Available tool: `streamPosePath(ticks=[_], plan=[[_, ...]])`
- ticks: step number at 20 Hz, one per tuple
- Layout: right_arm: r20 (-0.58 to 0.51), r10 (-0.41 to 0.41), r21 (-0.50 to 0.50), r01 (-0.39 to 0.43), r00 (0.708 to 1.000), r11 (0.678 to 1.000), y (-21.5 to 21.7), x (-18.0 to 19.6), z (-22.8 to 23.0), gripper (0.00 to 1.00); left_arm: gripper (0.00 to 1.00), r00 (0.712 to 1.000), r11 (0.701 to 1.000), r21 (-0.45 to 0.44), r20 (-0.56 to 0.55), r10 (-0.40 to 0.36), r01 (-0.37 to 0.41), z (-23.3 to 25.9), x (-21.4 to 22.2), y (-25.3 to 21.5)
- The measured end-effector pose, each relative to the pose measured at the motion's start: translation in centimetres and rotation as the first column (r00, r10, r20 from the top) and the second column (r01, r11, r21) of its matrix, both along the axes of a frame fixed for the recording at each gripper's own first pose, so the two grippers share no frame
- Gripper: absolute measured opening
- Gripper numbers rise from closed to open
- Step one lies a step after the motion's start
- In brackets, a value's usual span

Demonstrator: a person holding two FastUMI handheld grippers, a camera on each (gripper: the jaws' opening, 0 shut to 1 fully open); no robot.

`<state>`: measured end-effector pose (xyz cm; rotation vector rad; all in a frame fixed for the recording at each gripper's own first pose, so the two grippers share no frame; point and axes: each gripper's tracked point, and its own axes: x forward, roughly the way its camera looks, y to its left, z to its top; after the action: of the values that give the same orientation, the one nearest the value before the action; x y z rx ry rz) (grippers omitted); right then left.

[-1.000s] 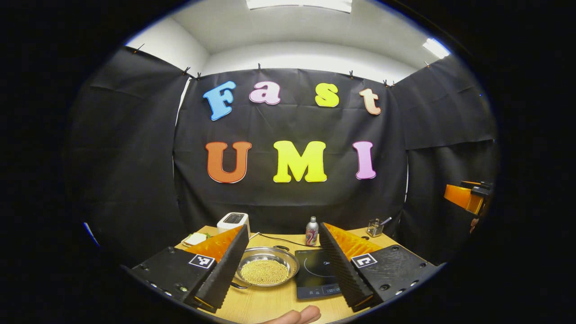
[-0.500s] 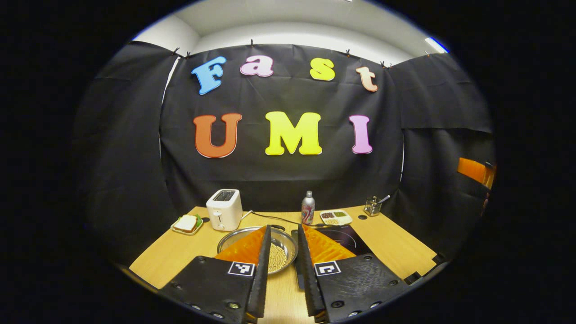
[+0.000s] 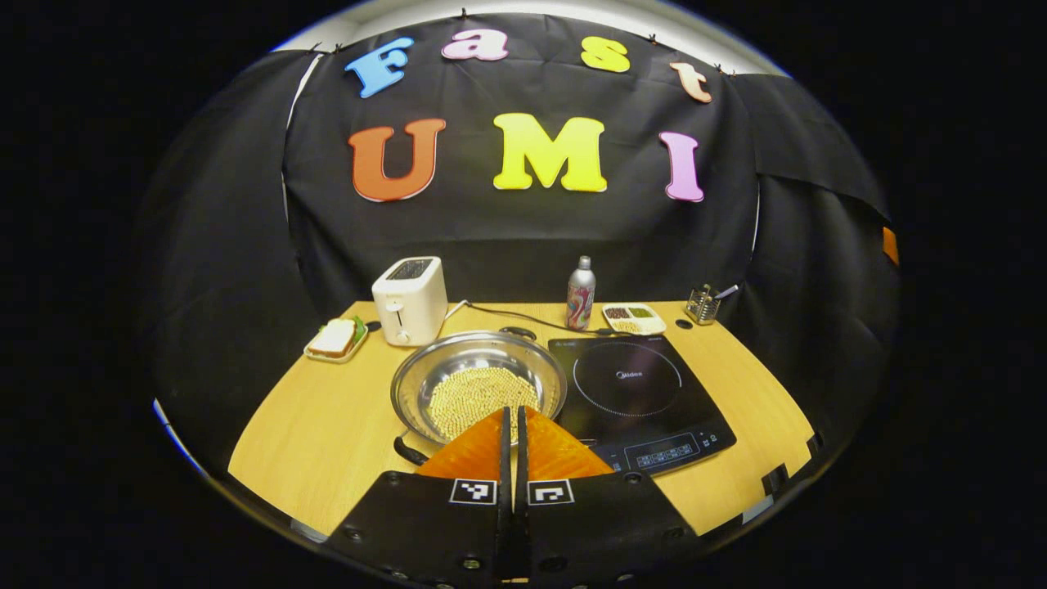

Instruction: First push the handle of the pot to place it horizontally, then grasp the pot with both hands and set it on the induction cooktop.

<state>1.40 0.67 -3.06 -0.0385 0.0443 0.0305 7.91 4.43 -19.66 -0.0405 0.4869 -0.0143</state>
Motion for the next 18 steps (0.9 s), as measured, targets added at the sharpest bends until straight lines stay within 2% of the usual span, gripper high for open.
streamPosePath(ticks=[4, 9, 13, 14, 16, 18], plan=[[-0.007, -0.006, -0.010, 0.006, 1.000, 1.000, -0.2, 0.7, -0.8, 1.00, 0.00, 0.995, 1.000, -0.007, -0.097, 0.013, -0.014, -3.7, 0.5, 1.1], [-0.028, 0.004, -0.010, -0.004, 1.000, 1.000, 0.1, 1.7, -2.0, 1.00, 0.00, 0.972, 1.000, -0.020, -0.235, 0.013, -0.018, -8.1, 0.9, 2.2], [-0.048, 0.007, -0.021, -0.008, 0.999, 1.000, 0.5, 2.7, -3.0, 1.00, 0.00, 0.953, 0.999, -0.042, -0.304, 0.004, -0.017, -10.7, 1.2, 2.7], [-0.055, 0.007, -0.028, -0.009, 0.998, 1.000, 0.5, 3.0, -3.3, 0.96, 0.00, 0.947, 0.999, -0.043, -0.321, 0.004, -0.019, -11.3, 1.3, 2.9], [-0.067, 0.008, -0.039, -0.011, 0.998, 0.999, 0.8, 3.5, -3.8, 1.00, 0.00, 0.939, 0.999, -0.043, -0.343, 0.011, -0.028, -12.3, 1.6, 3.5], [-0.079, 0.011, -0.040, -0.014, 0.997, 0.999, 1.0, 3.9, -4.2, 0.96, 0.00, 0.933, 0.999, -0.035, -0.359, 0.016, -0.031, -12.9, 1.8, 4.0]])
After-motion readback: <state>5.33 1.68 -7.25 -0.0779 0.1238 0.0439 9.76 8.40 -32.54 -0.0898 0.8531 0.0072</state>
